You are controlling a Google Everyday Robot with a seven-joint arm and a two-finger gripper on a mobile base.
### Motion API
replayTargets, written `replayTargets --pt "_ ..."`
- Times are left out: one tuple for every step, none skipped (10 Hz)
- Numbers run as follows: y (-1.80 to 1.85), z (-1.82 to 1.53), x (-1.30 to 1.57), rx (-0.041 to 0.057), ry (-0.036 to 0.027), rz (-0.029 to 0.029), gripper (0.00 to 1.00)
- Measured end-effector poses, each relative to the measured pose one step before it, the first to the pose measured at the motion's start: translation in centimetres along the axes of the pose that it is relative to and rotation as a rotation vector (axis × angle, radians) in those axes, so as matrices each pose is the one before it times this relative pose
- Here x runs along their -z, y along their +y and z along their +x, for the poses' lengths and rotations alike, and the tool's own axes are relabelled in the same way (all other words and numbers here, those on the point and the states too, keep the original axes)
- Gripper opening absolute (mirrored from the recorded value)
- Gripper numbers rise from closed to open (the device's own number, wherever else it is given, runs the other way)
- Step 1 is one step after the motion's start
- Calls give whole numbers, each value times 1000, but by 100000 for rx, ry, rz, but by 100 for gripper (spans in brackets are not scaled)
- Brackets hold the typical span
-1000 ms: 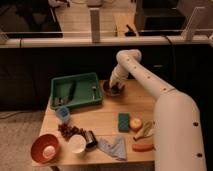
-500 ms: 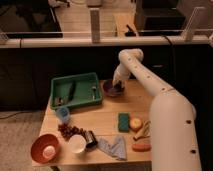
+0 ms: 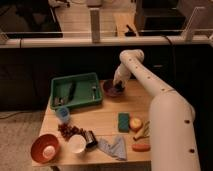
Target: Wipe purple bowl with eraser
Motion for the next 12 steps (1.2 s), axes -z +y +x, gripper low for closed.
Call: replayTargets --pt "-1100 -305 -315 2091 -168 632 0" --pt "-1321 -356 -369 2467 -251 420 0" --pt "-1115 -265 -308 2242 -303 347 0" --pt "-1307 -338 -284 2853 -629 517 0" --pt "-959 -308 13 2596 -611 1170 0" --pt "-311 -167 145 1556 -348 903 0" --pt "-119 -134 163 1030 -335 514 0" --pt "27 -33 77 351 -233 168 0" --pt "15 156 88 -57 136 -70 0" --pt "181 65 -44 -241 -45 -334 0" --pt "497 196 101 -549 450 -726 0" --pt "753 267 205 -1630 715 -403 0"
